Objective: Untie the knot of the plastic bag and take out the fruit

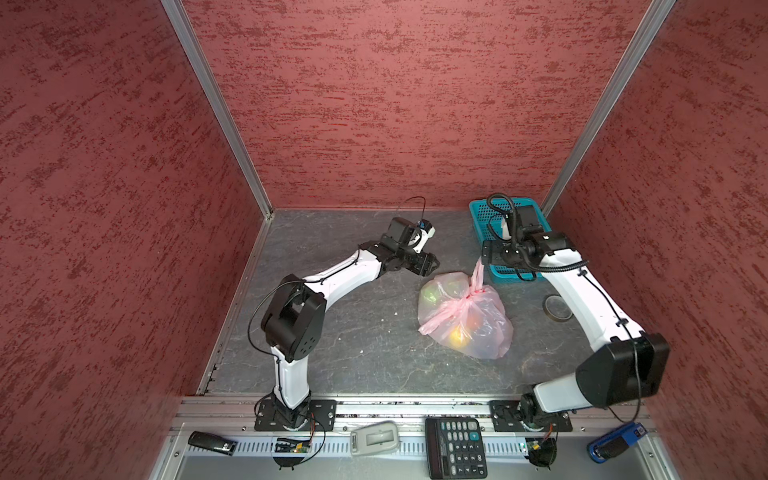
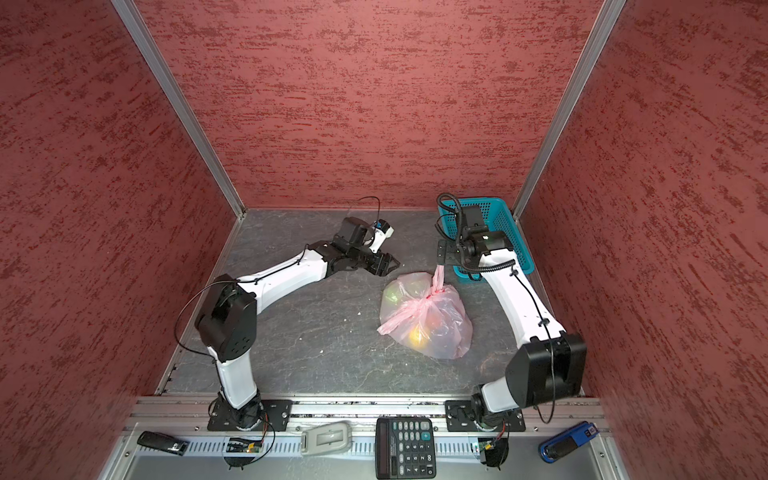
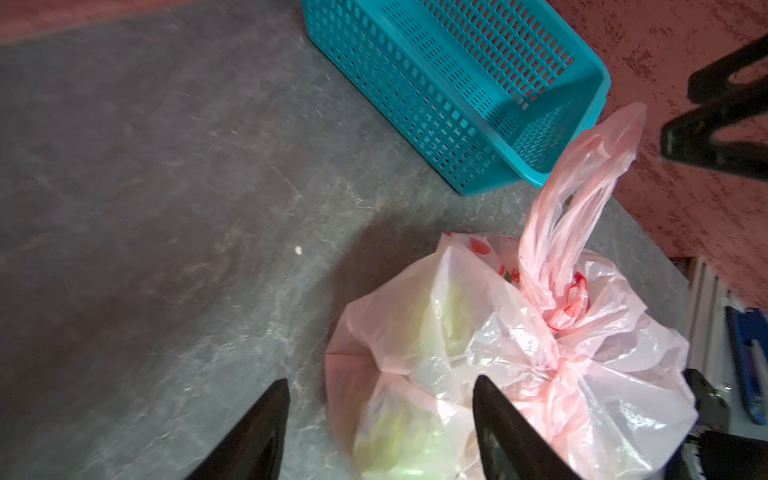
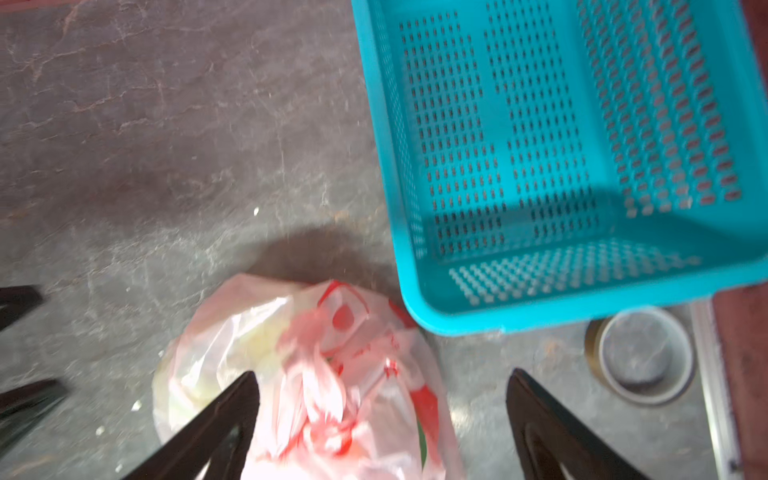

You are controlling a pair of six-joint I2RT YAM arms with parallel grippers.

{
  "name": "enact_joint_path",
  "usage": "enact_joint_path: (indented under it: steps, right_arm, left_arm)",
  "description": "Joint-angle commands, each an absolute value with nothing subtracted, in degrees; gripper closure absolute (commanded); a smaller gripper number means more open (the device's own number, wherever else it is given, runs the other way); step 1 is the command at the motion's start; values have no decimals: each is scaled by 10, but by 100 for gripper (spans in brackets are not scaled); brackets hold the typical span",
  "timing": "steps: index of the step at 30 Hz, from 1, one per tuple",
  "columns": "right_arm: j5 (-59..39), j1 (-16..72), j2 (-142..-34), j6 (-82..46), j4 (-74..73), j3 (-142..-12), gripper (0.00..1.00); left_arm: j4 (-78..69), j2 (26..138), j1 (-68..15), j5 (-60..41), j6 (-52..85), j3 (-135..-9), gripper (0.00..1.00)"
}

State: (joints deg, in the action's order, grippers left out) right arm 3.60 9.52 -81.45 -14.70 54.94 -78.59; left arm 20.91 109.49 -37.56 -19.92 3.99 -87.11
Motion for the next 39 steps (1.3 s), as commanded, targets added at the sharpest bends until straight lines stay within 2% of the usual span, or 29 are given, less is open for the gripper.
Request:
enact_joint_path:
  steps: [1, 6, 10, 15, 21, 31, 39]
  right_arm:
    - [-7, 83, -753, -190, 576, -749, 4]
    - [-15, 61, -687, -193, 601, -700, 2]
    - [-17, 51, -655, -199, 609, -677, 2]
    - [-30, 50, -635, -212, 592, -658, 2]
    - [-76, 50, -631, -215, 548, -632, 2]
    - [-177, 68, -686, -182, 459, -634, 2]
    - [-175, 160, -780, -95, 406, -697, 2]
  left_arm:
    - [279, 1126, -386, -244, 48, -908, 35]
    - [316, 1171, -405, -272, 52, -945, 38]
    - [331, 1202, -420, -231, 53, -964, 49]
    - [301, 1203, -422, -159, 79, -942, 72]
    - [271, 1180, -397, -148, 118, -903, 100]
    - [189, 1038, -293, -128, 225, -704, 100]
    - [170, 914, -278, -103, 239, -584, 100]
